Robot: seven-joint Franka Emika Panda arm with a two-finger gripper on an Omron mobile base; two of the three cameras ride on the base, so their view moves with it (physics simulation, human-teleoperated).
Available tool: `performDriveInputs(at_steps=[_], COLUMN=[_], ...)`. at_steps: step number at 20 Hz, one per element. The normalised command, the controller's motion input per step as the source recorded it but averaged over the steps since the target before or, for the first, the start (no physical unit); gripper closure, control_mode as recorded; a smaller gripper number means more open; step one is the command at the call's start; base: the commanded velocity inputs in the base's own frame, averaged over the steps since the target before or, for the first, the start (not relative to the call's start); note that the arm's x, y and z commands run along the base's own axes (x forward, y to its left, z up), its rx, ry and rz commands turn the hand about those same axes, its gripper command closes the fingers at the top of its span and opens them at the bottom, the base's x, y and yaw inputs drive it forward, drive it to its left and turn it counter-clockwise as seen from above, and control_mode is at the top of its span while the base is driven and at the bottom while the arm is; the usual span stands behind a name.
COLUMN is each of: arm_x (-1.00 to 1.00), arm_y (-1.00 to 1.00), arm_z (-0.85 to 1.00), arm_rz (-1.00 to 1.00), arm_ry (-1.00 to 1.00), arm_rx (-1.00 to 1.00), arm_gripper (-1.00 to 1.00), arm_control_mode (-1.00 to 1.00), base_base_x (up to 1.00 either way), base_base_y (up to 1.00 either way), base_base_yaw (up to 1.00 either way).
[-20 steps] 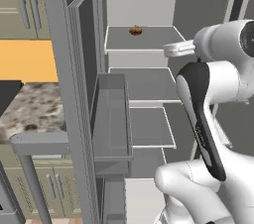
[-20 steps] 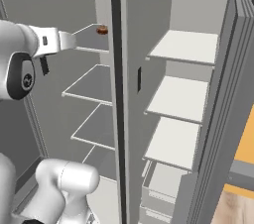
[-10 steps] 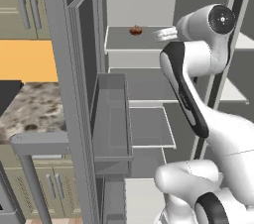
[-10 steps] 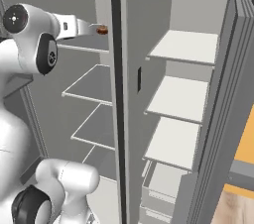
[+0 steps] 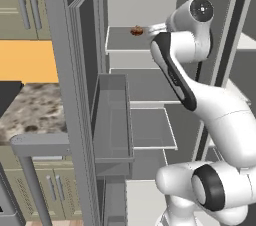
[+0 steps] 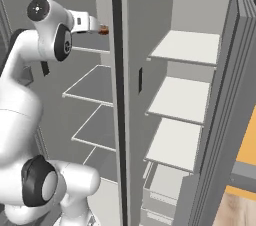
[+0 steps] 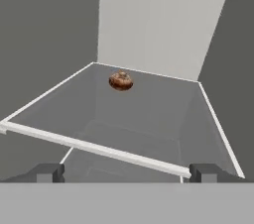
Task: Gather the garlic and mushroom from the fridge and place them on a tray on the dining counter. Then gather the chicken drumstick and fish from the fridge and place them on the other tray.
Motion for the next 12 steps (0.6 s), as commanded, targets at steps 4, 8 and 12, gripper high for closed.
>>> performDriveInputs(at_steps=[4,8,12], arm_x=[0.57,0.63,0.6], arm_y=[0.05,0.07,0.08], arm_z=[-0.17,-0.17,-0.18], arm_rz=[0.0,-0.01,-0.02], arm_ry=[0.07,0.06,0.04], arm_rx=[0.0,0.0,0.0], arm_gripper=[-1.0,-1.0,-1.0], arm_control_mode=[-1.0,-1.0,-1.0], base_base_x=[0.0,0.0,0.0], base_base_y=[0.0,0.0,0.0], base_base_yaw=[0.0,0.0,0.0])
